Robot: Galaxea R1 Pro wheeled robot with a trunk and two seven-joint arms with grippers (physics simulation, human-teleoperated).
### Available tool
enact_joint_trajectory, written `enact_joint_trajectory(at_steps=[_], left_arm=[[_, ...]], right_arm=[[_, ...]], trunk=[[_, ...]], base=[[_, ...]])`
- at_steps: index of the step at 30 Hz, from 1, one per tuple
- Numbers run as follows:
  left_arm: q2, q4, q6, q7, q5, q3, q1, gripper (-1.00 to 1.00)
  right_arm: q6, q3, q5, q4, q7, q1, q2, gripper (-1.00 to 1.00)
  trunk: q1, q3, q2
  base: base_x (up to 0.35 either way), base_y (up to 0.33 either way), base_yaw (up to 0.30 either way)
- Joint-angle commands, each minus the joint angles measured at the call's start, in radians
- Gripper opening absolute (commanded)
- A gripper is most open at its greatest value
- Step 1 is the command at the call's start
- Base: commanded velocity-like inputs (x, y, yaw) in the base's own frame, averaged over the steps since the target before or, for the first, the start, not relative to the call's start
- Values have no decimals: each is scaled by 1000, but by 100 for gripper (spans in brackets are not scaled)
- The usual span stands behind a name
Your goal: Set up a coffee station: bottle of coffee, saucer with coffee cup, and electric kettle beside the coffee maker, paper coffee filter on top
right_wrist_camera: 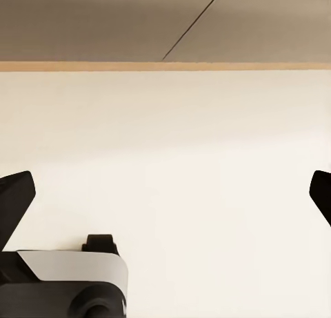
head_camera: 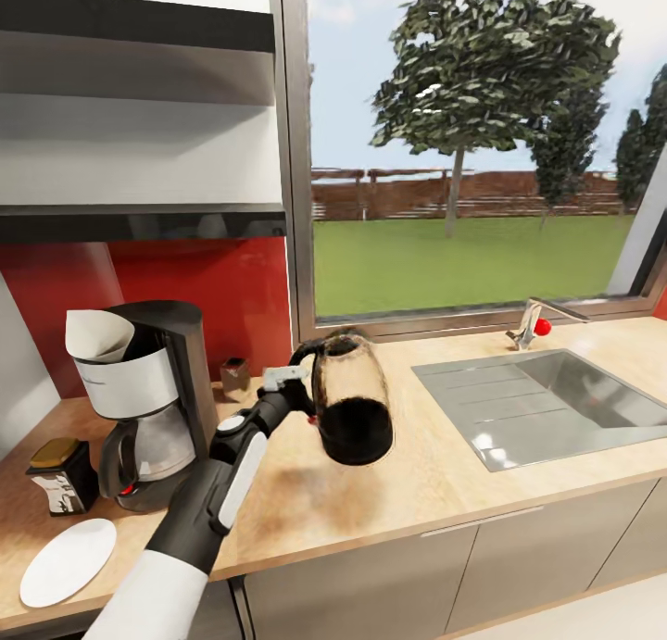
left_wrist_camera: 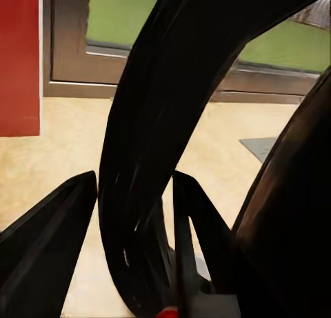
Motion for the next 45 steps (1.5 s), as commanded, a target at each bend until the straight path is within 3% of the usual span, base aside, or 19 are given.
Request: enact_joint_trajectory(at_steps=[1, 8, 15, 19, 20, 22, 23, 25, 30, 36, 45], left_arm=[[0, -9, 7, 20, 14, 2, -1, -100], [-2, -73, 9, 191, 16, -4, 9, -100], [-3, -140, 12, 272, 14, -6, 13, -100], [-6, -146, 11, 372, 14, -10, 13, -100], [-6, -145, 8, 453, 11, -49, 14, -100], [-6, -144, 4, 503, 2, -79, 14, -100], [-6, -141, -2, 622, -27, -136, 15, -100], [-6, -139, -6, 703, -48, -172, 15, -100], [-7, -133, -33, 827, -72, -211, 15, -100], [-7, -132, -51, 870, -74, -213, 17, -100], [-7, -131, -52, 874, -75, -212, 18, -100]], right_arm=[[-5, 7, -11, 1, -2, 0, 0, 100], [-5, 7, -11, 1, -2, 0, -5, 100], [-6, 9, -11, 1, -2, 1, -6, 100], [-6, 9, -10, 1, 3, 1, -6, 100], [-6, 9, -6, 2, 92, 1, -17, 100], [-6, 9, -5, 1, 182, 1, -37, 100], [-5, 8, -9, 1, 345, 1, -84, 100], [-5, 8, -12, 1, 395, 1, -113, 100], [-5, 9, -9, 1, 420, 1, -128, 100], [-5, 8, -13, 0, 426, 1, -127, 100], [-5, 7, -15, -1, 423, 1, -127, 100]], trunk=[[0, 0, -1], [0, 0, -1], [0, 0, -1], [0, 0, -1], [0, 0, -1], [0, 0, -1], [0, 0, -1], [0, 0, -1], [0, 0, -1], [0, 0, -1], [0, 0, -1]], base=[[0, 0, 0], [0, 0, 0], [0, 0, 0], [0, 0, 0], [0, 0, 0], [0, 0, 0], [0, 0, 0], [0, 0, 0], [0, 0, 0], [0, 0, 0], [41, -102, 127]])
